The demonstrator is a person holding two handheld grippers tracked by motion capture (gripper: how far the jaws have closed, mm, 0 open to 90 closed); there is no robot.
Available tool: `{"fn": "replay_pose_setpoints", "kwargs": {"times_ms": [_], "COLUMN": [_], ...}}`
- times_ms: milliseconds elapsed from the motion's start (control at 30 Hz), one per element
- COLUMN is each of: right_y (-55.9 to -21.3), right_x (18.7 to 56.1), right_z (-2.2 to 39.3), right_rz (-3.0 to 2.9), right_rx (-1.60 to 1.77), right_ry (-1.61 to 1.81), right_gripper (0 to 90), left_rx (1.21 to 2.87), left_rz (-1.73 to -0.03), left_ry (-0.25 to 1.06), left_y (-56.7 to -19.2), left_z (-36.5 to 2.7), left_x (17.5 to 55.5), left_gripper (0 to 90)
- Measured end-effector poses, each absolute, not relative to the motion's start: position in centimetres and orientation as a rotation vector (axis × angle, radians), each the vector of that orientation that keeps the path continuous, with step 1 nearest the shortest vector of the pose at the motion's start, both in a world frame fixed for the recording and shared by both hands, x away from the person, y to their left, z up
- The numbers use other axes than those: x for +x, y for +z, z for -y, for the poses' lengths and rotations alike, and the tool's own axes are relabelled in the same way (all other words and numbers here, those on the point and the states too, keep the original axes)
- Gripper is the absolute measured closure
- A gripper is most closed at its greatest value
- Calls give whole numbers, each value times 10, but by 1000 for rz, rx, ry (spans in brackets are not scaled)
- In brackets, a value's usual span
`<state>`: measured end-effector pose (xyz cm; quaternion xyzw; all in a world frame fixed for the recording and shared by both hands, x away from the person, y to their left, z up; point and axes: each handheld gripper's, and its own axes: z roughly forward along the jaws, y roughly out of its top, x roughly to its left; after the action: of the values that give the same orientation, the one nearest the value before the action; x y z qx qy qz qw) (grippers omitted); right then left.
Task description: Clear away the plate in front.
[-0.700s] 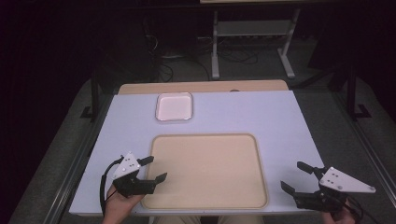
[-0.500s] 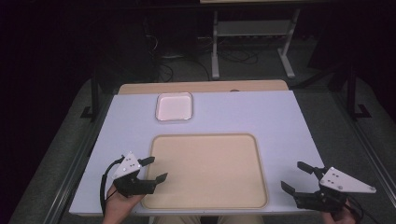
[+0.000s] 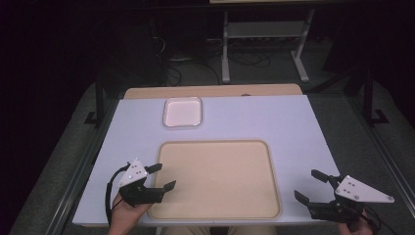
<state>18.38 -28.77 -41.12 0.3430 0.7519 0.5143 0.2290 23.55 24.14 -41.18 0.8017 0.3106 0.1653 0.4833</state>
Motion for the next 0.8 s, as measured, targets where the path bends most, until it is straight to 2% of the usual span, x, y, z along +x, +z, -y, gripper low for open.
{"fn": "replay_pose_setpoints", "kwargs": {"times_ms": [367, 800], "right_y": [-411, -413], "right_x": [184, 185], "right_z": [288, 291], "right_rz": [-2062, -2056], "right_rx": [951, 960], "right_ry": [1408, 1411], "right_gripper": [129, 129], "left_rx": [1947, 1966], "left_rz": [-728, -778], "left_ry": [372, 342], "left_y": [-404, -398], "left_z": [-226, -227], "left_x": [243, 265], "left_gripper": [234, 248]}}
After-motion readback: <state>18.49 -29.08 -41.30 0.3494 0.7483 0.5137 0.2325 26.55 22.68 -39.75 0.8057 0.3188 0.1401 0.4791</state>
